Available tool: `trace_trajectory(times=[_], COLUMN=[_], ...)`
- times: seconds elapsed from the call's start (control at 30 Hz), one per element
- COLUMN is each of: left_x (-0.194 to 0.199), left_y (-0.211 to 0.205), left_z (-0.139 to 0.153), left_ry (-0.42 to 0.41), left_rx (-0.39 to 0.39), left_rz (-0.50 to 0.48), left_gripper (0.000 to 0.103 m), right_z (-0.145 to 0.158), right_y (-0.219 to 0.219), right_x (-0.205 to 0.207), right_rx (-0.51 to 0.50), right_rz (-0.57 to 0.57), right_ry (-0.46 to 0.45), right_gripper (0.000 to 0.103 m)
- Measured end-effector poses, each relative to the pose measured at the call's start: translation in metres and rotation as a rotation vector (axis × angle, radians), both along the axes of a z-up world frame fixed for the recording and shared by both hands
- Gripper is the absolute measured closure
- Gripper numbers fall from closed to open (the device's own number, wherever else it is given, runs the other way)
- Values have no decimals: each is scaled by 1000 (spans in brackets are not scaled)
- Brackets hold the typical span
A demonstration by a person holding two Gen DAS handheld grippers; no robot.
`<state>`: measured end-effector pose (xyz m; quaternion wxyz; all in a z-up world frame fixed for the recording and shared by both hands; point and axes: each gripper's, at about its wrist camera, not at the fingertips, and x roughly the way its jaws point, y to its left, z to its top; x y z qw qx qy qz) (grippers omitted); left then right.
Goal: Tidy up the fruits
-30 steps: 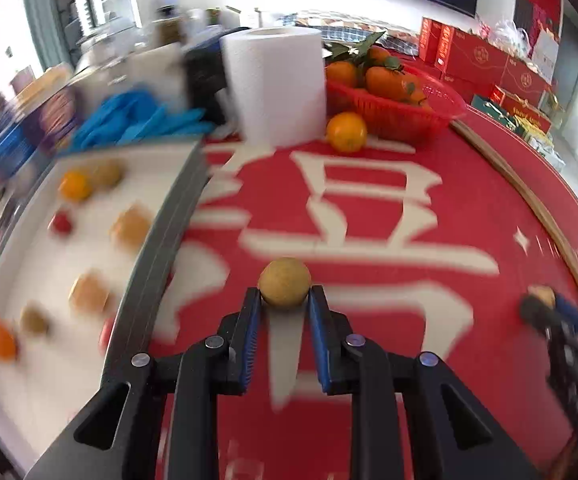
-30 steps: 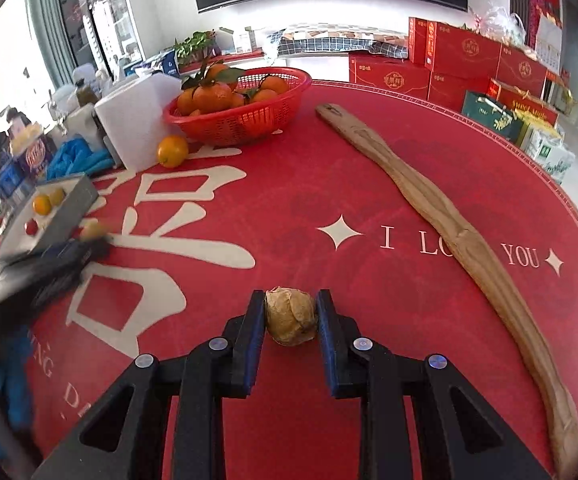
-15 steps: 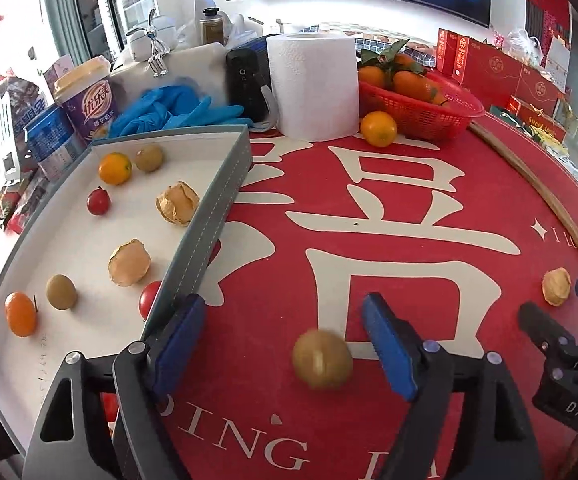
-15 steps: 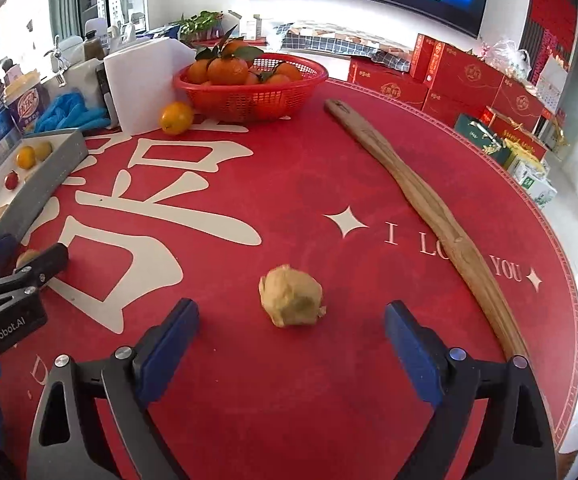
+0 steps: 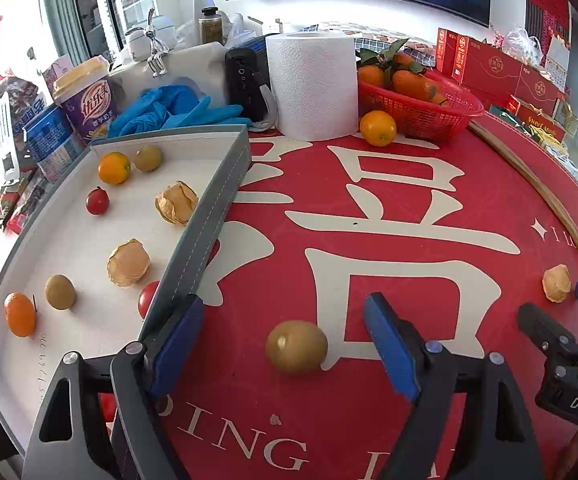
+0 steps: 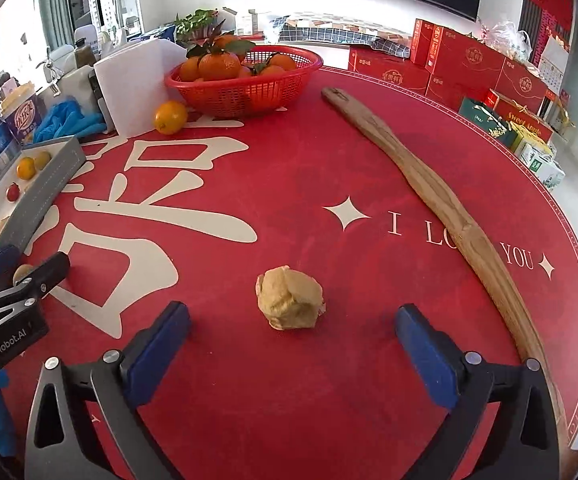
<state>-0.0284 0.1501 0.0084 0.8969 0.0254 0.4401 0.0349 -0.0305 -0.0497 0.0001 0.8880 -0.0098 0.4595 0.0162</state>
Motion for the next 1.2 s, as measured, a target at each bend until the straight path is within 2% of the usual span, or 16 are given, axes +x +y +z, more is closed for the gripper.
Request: trace_trajectory(times=[0.37, 0.4, 0.43, 0.47, 0.5, 0.53, 0.6, 0.7, 0.87, 1.0, 1.2], left_x=[0, -1, -2, -3, -4, -5, -7, -14, -24, -33, -35], left_y=[0, 0, -1, -2, -4, -5, -5, -2, 19, 55, 109], left_z=[0, 0, 0, 2, 3, 4, 6, 18, 50, 67, 70], left_ry=[-1, 0, 4, 5, 8, 24, 47, 33, -32, -70, -81], left_rx=[-1, -6, -31, -26, -31, -62, -89, -125, -170, -175, -148], left_rz=[-2, -9, -30, -41, -62, -95, -114, -144, -142, -93, 24], left_gripper=[19, 23, 34, 40, 65, 77, 80, 99, 99, 99, 99], right_z=[1, 3, 5, 8, 10, 11, 12, 18, 45, 66, 81], right_y=[1, 3, 4, 7, 9, 10, 8, 3, 21, 65, 132], right_x=[0, -2, -4, -7, -8, -9, -9, -7, -5, 3, 17], right_rx=[-2, -2, -3, -2, 2, 15, 78, 183, 214, 220, 242], right_rz=[3, 14, 24, 34, 45, 54, 66, 85, 152, 256, 384], right_ry=[-4, -17, -30, -36, -34, -31, -16, 7, -21, -39, -47], right_gripper=[1, 11, 21, 41, 65, 76, 78, 78, 78, 78, 78])
